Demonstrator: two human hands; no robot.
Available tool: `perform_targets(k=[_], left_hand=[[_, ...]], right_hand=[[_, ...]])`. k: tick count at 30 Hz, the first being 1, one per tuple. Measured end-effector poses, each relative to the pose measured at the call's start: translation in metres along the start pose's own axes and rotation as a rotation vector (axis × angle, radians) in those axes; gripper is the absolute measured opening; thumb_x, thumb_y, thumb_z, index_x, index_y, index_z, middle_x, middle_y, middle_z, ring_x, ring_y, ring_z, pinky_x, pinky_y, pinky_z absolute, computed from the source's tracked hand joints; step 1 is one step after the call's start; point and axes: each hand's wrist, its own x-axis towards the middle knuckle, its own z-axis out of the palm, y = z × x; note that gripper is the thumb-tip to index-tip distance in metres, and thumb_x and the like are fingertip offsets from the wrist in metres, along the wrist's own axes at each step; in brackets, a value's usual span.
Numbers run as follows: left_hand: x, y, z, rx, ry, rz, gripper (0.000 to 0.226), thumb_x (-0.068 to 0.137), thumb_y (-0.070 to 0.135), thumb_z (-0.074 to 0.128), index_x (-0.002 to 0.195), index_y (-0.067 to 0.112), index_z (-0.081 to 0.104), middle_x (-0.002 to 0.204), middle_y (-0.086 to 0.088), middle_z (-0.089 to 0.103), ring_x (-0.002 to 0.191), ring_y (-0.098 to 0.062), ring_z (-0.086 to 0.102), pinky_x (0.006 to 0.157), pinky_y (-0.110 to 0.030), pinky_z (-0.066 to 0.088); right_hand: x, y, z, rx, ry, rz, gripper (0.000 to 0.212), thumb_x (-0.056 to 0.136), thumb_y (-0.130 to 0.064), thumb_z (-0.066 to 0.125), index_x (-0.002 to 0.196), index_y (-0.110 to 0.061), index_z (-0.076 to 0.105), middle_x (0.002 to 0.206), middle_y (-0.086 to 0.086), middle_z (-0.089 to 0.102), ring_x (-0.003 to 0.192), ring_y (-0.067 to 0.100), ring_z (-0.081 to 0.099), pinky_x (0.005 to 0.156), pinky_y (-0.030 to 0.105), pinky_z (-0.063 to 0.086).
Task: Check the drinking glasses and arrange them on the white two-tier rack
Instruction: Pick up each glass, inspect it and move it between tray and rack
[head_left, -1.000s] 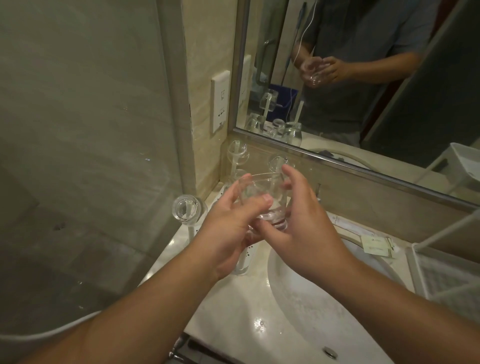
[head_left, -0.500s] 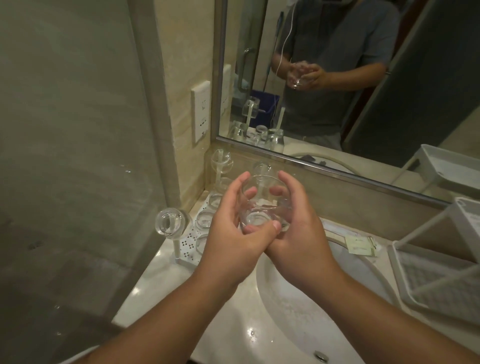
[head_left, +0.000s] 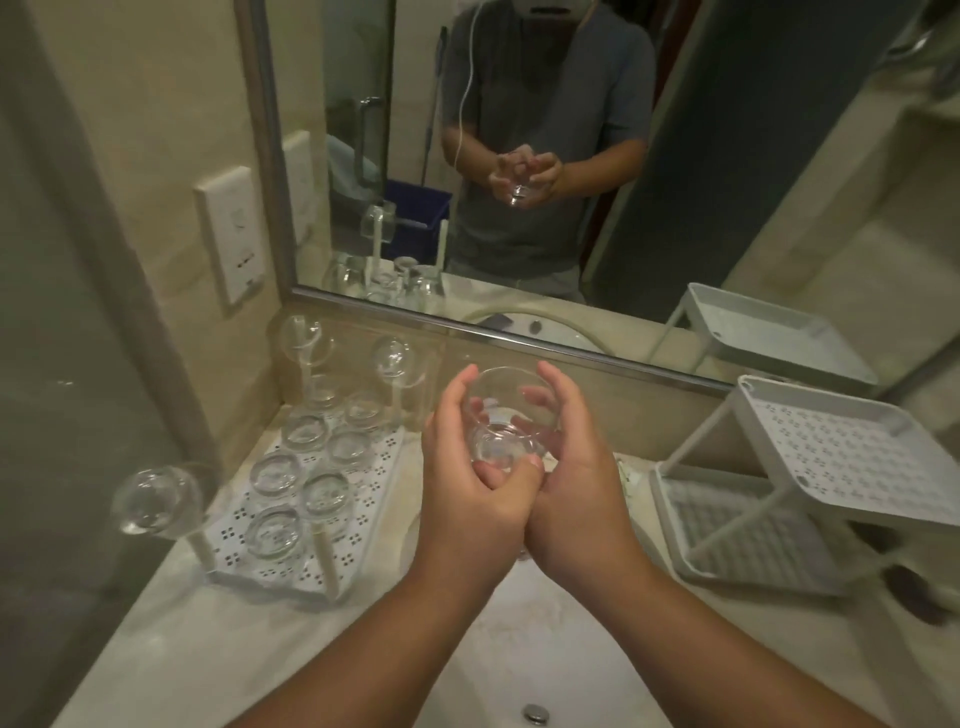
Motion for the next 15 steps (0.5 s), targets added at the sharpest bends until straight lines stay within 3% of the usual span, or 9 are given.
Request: perform_targets(k=[11, 15], left_hand=[[-0.002, -0.02, 0.14, -0.039, -0.042, -0.035, 0.068, 0.074, 0.019, 0.065, 0.129, 0.053, 0.042, 0.132, 0.013, 0.052, 0.13, -0.011, 0.051, 0.106, -0.042, 0.048], [-0.016, -0.033, 0.185, -0.001, -0.066, -0.05, 0.069, 0.072, 0.02, 0.066, 0.131, 0.046, 0.044, 0.128, 0.013, 0.055, 0.127, -0.012, 0.053, 0.104, -0.041, 0.05]], right_hand=[[0.008, 0.062, -0.113, 0.008, 0.178, 0.095, 0.095, 0.051, -0.066, 0.066, 0.139, -0.05, 0.033, 0.131, -0.023, 0.046, 0.119, 0.0, 0.052, 0.096, 0.034, 0.052], [-0.004, 0.091, -0.155, -0.032, 0.205, 0.104, 0.092, 0.062, -0.047, 0.082, 0.139, -0.049, 0.033, 0.131, -0.023, 0.047, 0.117, -0.003, 0.052, 0.096, 0.032, 0.051]])
